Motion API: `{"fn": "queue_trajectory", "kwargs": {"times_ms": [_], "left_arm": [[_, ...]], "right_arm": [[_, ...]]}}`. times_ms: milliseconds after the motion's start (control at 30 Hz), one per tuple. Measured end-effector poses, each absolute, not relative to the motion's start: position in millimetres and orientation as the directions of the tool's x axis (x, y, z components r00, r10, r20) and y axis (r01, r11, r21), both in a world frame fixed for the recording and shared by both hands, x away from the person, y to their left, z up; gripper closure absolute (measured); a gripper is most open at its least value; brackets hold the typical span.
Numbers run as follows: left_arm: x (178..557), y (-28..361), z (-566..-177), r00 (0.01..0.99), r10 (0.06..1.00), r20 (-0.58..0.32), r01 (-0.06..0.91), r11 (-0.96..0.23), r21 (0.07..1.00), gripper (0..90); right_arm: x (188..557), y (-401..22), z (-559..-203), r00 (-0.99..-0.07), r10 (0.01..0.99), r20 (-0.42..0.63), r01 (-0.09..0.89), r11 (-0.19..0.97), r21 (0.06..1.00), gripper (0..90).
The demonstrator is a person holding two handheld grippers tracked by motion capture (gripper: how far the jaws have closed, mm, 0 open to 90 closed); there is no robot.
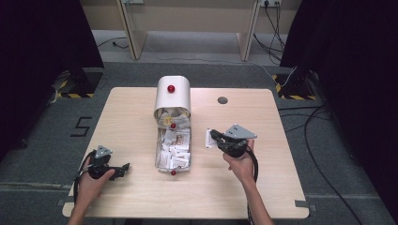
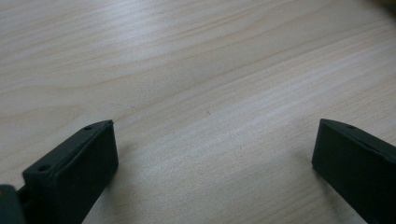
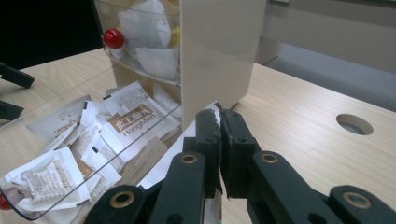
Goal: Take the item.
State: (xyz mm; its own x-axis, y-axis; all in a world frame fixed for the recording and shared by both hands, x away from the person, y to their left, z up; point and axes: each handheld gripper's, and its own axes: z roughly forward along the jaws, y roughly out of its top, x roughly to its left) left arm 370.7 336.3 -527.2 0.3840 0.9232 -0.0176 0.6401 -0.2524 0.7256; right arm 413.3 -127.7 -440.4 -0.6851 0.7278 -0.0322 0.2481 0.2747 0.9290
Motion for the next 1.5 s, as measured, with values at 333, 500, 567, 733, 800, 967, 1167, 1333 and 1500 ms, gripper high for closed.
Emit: {"fn": "queue_trajectory", "kwargs": {"times_ms": [333, 500, 567, 733, 800, 967, 1167, 1333, 1500], "left_arm": [[370.7, 336.3, -527.2, 0.384, 0.923, -0.017, 0.64, -0.253, 0.726, 0.0], [370.7, 336.3, -527.2, 0.384, 0.923, -0.017, 0.64, -0.253, 0.726, 0.0], [370.7, 336.3, -527.2, 0.384, 0.923, -0.017, 0.64, -0.253, 0.726, 0.0], [370.7, 336.3, -527.2, 0.384, 0.923, -0.017, 0.64, -0.253, 0.725, 0.0], [370.7, 336.3, -527.2, 0.384, 0.923, -0.017, 0.64, -0.252, 0.726, 0.0], [370.7, 336.3, -527.2, 0.384, 0.923, -0.017, 0.64, -0.253, 0.725, 0.0], [370.7, 336.3, -527.2, 0.384, 0.923, -0.017, 0.64, -0.253, 0.725, 0.0], [370.7, 336.3, -527.2, 0.384, 0.923, -0.017, 0.64, -0.252, 0.726, 0.0], [370.7, 336.3, -527.2, 0.385, 0.923, -0.018, 0.64, -0.253, 0.726, 0.0]], "right_arm": [[419.0, -134.2, -448.0, -0.668, 0.744, -0.02, 0.275, 0.272, 0.922, 86.9], [420.7, -136.2, -450.6, -0.663, 0.749, -0.017, 0.282, 0.271, 0.92, 86.9], [421.6, -137.1, -452.1, -0.66, 0.751, -0.016, 0.287, 0.272, 0.919, 86.9], [424.8, -138.3, -458.7, -0.655, 0.756, -0.008, 0.307, 0.276, 0.911, 86.9], [425.7, -138.4, -461.1, -0.654, 0.757, -0.01, 0.311, 0.281, 0.908, 86.9], [427.7, -138.4, -466.2, -0.651, 0.759, -0.007, 0.323, 0.286, 0.902, 86.9], [430.2, -139.0, -472.1, -0.647, 0.763, -0.002, 0.339, 0.29, 0.895, 86.9], [432.4, -138.5, -477.6, -0.645, 0.764, 0.001, 0.353, 0.296, 0.888, 86.9], [433.7, -136.1, -482.4, -0.647, 0.763, -0.001, 0.362, 0.308, 0.88, 86.9]]}}
